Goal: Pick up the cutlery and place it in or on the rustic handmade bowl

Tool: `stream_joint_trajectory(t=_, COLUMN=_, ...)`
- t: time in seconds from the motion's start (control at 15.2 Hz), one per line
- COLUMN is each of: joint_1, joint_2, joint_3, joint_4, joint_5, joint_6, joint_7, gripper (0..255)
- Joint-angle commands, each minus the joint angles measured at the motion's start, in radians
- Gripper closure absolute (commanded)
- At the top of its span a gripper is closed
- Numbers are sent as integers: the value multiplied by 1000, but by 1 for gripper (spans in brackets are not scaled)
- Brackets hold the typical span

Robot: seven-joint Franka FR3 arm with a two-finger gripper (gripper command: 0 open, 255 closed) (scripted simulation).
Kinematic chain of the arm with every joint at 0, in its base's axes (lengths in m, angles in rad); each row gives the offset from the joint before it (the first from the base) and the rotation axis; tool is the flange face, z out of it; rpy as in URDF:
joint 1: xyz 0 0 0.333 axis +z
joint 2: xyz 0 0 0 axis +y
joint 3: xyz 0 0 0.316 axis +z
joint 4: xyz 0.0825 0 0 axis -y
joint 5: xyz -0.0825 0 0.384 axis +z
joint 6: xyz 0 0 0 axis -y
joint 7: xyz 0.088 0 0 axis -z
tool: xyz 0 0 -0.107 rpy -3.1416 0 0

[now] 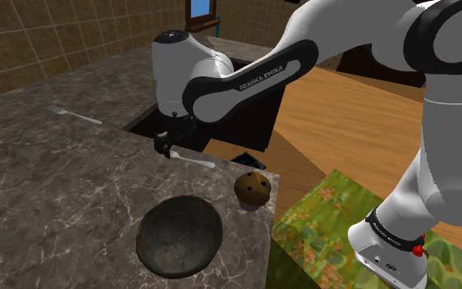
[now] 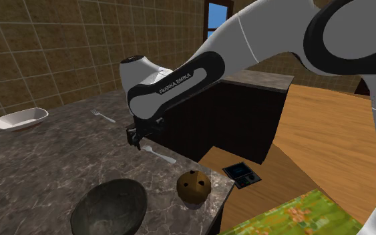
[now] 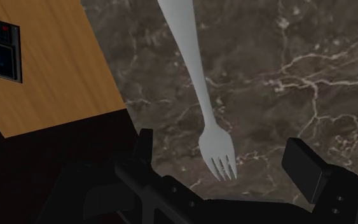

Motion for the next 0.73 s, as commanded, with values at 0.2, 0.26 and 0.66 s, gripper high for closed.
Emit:
stream_joint_trajectory(t=0.2, joint_1=18, joint_2=62, joint_3=-17, joint_4=22, joint_5=-32, joint_6=37, joint_7=19, gripper=0)
stream_joint_trajectory(t=0.26, joint_1=19, joint_2=70, joint_3=-20, joint_4=21, joint_5=-36, joint_6=46, joint_7=22, gripper=0)
stream_joint_trajectory(t=0.66, joint_1=21, joint_2=91, joint_3=-28, joint_4=17, joint_5=-48, joint_6=68, joint_7=29, gripper=0)
